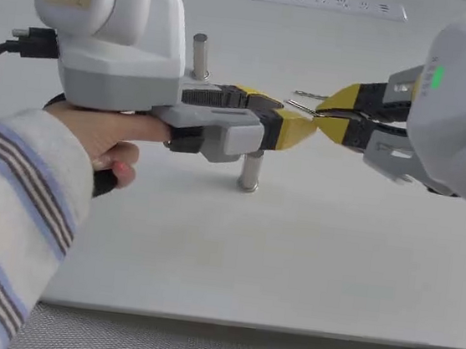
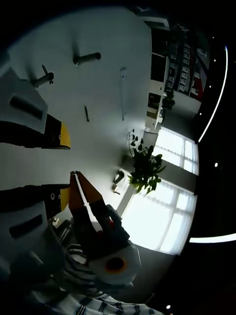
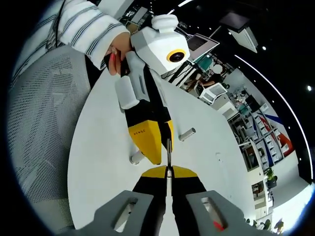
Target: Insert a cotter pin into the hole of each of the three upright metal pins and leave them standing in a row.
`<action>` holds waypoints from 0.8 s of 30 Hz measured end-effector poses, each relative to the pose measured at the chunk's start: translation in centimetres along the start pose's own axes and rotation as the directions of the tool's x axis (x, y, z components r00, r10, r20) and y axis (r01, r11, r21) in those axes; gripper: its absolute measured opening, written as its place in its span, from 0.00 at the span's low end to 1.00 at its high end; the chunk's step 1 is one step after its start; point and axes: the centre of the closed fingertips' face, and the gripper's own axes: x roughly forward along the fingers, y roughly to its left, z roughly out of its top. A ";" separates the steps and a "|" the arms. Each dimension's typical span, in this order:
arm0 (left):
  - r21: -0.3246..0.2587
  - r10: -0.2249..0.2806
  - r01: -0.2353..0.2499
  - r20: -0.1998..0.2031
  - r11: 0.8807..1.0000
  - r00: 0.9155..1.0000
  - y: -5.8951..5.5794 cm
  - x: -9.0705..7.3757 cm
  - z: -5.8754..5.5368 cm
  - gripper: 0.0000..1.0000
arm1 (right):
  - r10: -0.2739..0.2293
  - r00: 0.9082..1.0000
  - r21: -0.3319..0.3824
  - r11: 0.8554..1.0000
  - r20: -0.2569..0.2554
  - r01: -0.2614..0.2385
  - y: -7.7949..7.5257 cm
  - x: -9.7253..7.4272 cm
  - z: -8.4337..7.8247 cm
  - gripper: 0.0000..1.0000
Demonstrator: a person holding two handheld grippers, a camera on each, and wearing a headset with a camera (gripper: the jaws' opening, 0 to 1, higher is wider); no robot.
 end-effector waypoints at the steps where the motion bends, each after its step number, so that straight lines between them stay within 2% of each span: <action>1: -0.001 -0.004 0.004 -0.003 1.000 1.000 -0.1 0.1 0.0 0.21 | -0.005 1.000 0.009 1.000 0.002 0.005 0.0 -0.1 0.0 0.00; 6: -0.017 -0.005 0.005 -0.002 1.000 1.000 -0.3 0.2 0.1 0.18 | -0.018 1.000 0.020 1.000 -0.003 0.018 0.0 -0.3 -0.4 0.00; 11: -0.032 -0.009 0.009 -0.003 0.999 1.000 -0.4 0.2 0.3 0.09 | -0.019 1.000 0.015 1.000 -0.004 0.019 0.1 -0.3 -0.5 0.00; 16: -0.040 -0.021 0.020 -0.016 0.999 1.000 -0.7 0.2 0.1 0.05 | -0.028 1.000 0.016 0.999 -0.002 0.028 0.0 -0.2 -0.5 0.00; 24: -0.044 -0.038 0.037 -0.015 0.998 0.999 -1.1 0.4 0.3 0.00 | -0.042 0.999 0.019 0.999 -0.013 0.043 0.0 -0.2 -1.0 0.00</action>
